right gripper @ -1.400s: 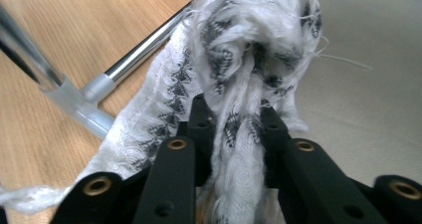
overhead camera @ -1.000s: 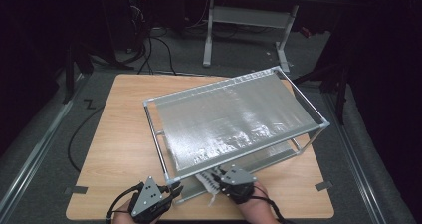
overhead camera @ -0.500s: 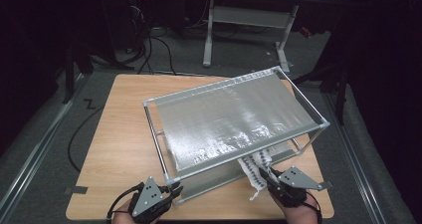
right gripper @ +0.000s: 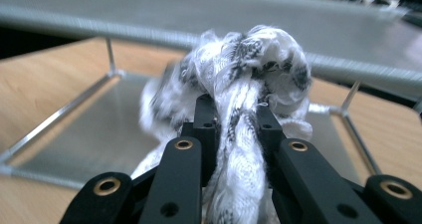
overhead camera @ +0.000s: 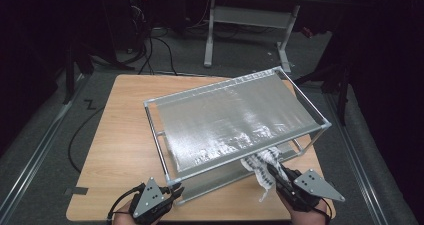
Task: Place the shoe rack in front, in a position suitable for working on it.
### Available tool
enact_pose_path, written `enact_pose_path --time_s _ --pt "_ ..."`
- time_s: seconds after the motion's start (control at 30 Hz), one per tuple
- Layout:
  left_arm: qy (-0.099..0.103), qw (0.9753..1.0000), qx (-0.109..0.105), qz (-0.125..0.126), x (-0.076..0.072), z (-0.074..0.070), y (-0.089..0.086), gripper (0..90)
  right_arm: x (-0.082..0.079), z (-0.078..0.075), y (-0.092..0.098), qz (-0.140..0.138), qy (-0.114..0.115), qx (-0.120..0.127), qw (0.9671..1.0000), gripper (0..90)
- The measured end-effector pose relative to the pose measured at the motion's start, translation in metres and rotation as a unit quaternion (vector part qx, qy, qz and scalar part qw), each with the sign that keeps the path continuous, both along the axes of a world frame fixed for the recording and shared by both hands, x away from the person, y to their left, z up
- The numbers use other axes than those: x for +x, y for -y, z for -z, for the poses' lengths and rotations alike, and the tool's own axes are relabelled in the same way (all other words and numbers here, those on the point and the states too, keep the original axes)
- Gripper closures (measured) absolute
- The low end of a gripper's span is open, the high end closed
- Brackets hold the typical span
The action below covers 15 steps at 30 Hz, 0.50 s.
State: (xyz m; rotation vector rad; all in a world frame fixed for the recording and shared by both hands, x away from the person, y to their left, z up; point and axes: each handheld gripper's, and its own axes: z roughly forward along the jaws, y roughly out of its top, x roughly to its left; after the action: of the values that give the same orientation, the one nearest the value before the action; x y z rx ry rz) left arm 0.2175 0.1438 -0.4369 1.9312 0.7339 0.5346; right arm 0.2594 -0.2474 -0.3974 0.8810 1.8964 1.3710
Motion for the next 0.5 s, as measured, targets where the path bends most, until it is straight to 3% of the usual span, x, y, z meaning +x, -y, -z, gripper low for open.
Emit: enact_pose_path --time_s 0.13,0.3,0.5 --pt "0.001 1.0000 -0.002 0.001 0.000 0.000 0.000 79.8 -0.003 -0.009 0.001 0.004 0.018 0.011 0.9998 78.2" --pt "0.002 1.0000 -0.004 0.001 0.000 0.001 0.000 79.7 -0.007 -0.032 0.000 0.001 0.050 0.038 0.9980 78.1" --pt "0.002 1.0000 -0.003 0.000 0.000 0.001 0.000 79.7 0.000 -0.057 -0.011 -0.007 0.074 0.065 0.9951 77.9"
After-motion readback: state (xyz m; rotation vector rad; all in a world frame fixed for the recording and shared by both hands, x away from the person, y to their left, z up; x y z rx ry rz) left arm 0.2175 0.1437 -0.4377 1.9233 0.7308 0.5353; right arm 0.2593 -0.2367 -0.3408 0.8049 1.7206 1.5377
